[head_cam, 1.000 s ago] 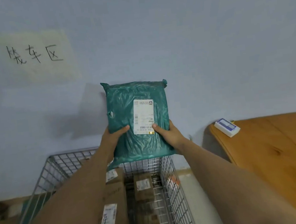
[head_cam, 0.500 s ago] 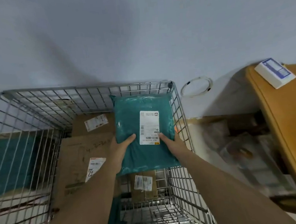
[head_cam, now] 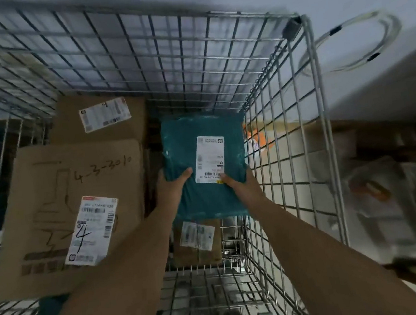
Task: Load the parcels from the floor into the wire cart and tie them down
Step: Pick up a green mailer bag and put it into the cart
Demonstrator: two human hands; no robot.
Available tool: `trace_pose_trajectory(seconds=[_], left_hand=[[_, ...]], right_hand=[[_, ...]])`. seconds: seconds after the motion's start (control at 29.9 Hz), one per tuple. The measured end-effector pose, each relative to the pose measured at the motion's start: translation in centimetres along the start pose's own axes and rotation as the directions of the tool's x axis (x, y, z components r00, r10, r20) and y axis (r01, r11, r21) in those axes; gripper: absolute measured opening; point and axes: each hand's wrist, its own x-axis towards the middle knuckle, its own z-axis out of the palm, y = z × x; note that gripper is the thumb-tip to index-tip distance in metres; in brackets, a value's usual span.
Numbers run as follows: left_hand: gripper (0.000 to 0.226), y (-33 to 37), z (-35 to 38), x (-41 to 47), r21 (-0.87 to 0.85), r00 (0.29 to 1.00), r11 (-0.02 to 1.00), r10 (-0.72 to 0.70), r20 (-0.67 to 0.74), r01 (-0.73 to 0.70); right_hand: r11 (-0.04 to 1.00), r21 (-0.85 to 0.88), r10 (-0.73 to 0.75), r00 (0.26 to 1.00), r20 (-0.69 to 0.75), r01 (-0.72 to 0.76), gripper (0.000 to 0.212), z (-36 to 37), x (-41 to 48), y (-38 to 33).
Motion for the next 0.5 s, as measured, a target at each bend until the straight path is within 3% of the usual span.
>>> trace_pose_trajectory(seconds=[0.1, 0.3, 0.5], left_hand=[[0.081, -1.2, 1.1, 3.8, 0.021, 1.000, 1.000, 0.020, -0.021, -0.020], [0.074, -3.6, 2.3, 7.2, -0.020, 0.991, 0.995, 0.096, -0.091, -0.098], [0.066, -1.8, 1.8, 8.9, -0.002, 0.987, 0.993, 0.121, -0.109, -0.122]], right_hand=[[0.999, 0.033, -0.003, 1.000, -0.015, 0.004, 0.099, 1.0, 3.4, 1.7], [0.996, 0.025, -0.079, 0.997, -0.011, 0.080, 0.079, 2.1, 7.9, 2.4], [0.988, 0.064, -0.134, 0.987, -0.084, 0.140, 0.079, 3.2, 9.4, 1.8]])
